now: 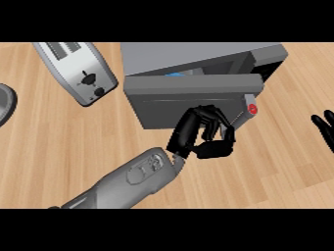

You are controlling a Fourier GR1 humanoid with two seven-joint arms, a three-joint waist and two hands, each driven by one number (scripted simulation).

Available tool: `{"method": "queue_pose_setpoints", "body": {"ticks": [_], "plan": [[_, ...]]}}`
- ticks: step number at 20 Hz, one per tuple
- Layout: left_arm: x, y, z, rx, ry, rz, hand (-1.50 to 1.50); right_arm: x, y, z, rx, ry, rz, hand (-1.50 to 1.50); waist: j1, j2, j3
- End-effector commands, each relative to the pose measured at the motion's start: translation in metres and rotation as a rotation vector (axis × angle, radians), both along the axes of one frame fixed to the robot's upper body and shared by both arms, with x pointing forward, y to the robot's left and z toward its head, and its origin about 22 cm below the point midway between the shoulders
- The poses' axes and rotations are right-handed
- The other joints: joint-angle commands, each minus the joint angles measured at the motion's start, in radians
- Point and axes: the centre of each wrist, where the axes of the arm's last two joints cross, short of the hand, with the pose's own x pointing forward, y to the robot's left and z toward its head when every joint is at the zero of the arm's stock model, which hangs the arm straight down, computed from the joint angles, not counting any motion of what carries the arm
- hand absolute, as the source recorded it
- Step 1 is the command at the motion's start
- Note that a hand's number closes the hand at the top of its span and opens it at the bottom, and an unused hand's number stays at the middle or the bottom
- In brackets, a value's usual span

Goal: Pick up the milk, place it into the microwave and close the microwave

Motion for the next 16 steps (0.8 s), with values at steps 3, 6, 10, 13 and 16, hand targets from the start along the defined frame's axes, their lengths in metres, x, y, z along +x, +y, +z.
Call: {"method": "queue_pose_setpoints", "body": {"ticks": [3, 6, 10, 13, 16], "plan": [[0.025, 0.005, 0.022, -0.147, -0.015, 0.114, 1.5, 0.001, 0.0, 0.012, 0.015, -0.004, 0.037, -1.5, -0.032, 0.02, -0.005], [0.035, 0.005, 0.03, -0.179, -0.019, 0.133, 1.5, 0.001, 0.002, 0.016, 0.025, 0.001, 0.057, -1.5, -0.045, 0.02, -0.004], [0.045, 0.007, 0.032, -0.195, -0.023, 0.16, 1.5, 0.001, 0.0, 0.023, 0.033, -0.009, 0.069, -1.5, -0.068, 0.028, -0.001], [0.05, 0.008, 0.036, -0.225, -0.022, 0.168, 1.5, 0.002, -0.002, 0.033, 0.008, -0.019, 0.071, -1.5, -0.064, 0.024, -0.002], [0.049, 0.009, 0.031, -0.224, -0.032, 0.169, 1.5, 0.004, -0.004, 0.037, 0.011, -0.026, 0.072, -1.5, -0.071, 0.032, 0.0]]}}
